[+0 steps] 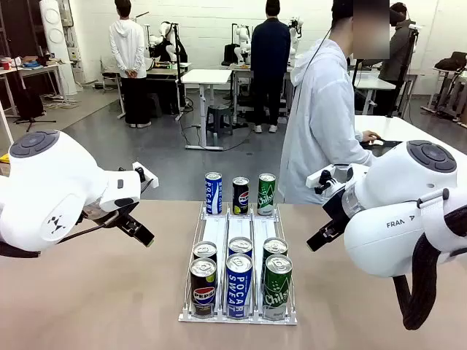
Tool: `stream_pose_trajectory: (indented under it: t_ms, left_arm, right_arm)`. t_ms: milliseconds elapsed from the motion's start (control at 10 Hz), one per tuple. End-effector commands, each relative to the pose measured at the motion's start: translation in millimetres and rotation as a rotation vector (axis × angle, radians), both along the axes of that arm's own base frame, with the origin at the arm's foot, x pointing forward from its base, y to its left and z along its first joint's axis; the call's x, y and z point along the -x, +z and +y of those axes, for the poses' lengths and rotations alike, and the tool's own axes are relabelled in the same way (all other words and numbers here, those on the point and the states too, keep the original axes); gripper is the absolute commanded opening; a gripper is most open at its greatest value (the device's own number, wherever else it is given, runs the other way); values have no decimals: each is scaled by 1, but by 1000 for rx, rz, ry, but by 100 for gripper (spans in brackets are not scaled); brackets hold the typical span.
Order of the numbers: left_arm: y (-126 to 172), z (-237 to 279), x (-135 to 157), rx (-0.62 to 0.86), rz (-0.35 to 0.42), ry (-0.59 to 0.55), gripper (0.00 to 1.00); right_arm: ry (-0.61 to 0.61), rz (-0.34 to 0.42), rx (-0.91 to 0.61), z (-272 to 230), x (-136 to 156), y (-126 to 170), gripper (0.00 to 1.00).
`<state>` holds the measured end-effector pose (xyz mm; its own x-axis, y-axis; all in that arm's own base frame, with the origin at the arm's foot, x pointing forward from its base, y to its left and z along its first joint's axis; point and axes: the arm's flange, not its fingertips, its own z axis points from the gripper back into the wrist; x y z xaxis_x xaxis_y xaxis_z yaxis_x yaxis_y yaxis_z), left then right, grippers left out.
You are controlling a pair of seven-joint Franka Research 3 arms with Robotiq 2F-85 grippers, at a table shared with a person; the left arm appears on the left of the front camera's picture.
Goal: Retrieve and hand over the desired beverage to the person.
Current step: Pick up a can of the same type that the person held from the Automatic Can Dispenser.
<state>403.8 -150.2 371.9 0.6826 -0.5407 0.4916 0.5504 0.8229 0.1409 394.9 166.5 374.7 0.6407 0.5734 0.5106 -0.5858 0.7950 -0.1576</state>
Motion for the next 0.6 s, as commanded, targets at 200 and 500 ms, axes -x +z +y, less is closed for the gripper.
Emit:
stream_pose_trajectory:
  t_ms: [200, 500]
  left_arm:
    - [0, 0, 0, 0, 0, 0, 100]
    - [0, 0, 0, 0, 0, 0, 100]
  right_arm:
    - [0, 0, 0, 0, 0, 0, 100]
    - [0, 0, 0, 0, 0, 0, 100]
